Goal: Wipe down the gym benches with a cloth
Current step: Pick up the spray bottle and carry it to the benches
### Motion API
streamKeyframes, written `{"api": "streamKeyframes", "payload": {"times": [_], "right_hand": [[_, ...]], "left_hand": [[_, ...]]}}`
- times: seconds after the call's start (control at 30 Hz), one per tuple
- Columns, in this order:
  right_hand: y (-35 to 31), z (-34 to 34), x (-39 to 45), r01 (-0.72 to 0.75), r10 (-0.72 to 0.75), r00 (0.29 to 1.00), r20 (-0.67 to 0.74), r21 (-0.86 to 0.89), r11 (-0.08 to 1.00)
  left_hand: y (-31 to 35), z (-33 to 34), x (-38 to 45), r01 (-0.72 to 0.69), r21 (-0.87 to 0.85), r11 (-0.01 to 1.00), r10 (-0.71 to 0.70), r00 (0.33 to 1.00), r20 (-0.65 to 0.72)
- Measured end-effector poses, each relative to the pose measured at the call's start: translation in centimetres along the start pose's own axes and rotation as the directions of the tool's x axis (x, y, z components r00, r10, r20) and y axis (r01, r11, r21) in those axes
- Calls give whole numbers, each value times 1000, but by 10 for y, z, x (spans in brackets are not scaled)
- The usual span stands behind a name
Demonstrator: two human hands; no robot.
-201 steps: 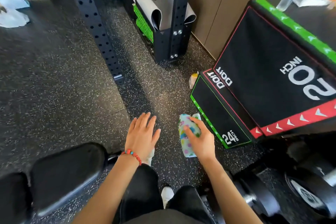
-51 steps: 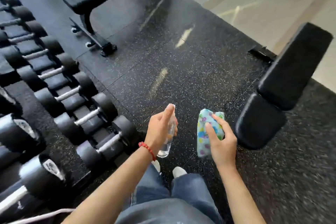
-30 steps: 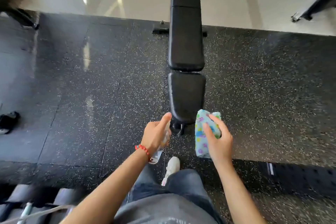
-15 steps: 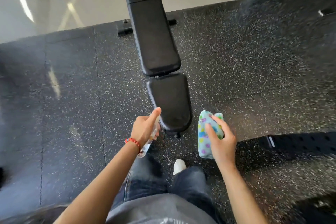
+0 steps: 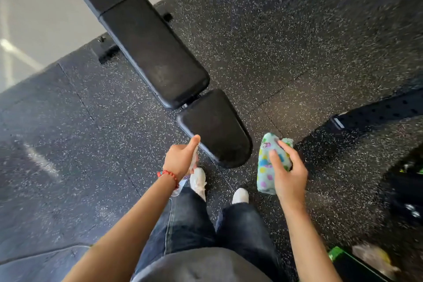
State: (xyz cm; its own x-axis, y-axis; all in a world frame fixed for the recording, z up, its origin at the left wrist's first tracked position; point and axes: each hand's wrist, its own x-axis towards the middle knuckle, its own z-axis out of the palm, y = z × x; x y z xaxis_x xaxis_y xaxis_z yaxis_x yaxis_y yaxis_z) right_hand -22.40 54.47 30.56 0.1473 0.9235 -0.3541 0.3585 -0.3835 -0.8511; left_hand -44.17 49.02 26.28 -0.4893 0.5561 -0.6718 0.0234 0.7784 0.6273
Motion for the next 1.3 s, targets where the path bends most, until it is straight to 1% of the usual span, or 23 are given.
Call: {"api": "streamKeyframes", "payload": {"times": [0.13,0.23,0.33,0.5,0.77,0.87,0.93,1.07,1.17,1.3], "right_hand": [[1,3,-5,-21,21,1000,-22,9,1000],[3,0,-3,-38,39,999,-23,31,999],[1,-5,-1,-28,28,1000,8,35,999],[1,-7,3,-10,8,999,52,52,999],[9,-13,3,3,-9,993,118,53,999],[12,-17,4,23,-28,993,110,54,998],[14,-18,4,22,-28,994,110,54,998],[16,-20,3,28,-32,993,109,41,999],[13,-18,1,38,-42,993,111,38,999],[6,-9,-1,49,-54,992,112,48,998]], "left_hand": [[-7,-1,3,18,-11,1000,-17,1000,26],[-13,-2,4,37,-17,999,-38,999,-13],[-17,-2,2,40,-27,999,-42,998,-54],[-20,1,-6,28,-31,999,-30,996,-86],[-26,4,-21,75,-62,995,-83,985,-149],[-25,6,-26,48,-36,998,-53,990,-132],[-24,9,-30,27,-43,999,-31,994,-106],[-21,19,-34,-15,-39,999,11,995,-95],[-20,20,-35,12,-18,1000,-13,997,-70],[-16,7,-33,19,-7,1000,-19,996,-84]]}}
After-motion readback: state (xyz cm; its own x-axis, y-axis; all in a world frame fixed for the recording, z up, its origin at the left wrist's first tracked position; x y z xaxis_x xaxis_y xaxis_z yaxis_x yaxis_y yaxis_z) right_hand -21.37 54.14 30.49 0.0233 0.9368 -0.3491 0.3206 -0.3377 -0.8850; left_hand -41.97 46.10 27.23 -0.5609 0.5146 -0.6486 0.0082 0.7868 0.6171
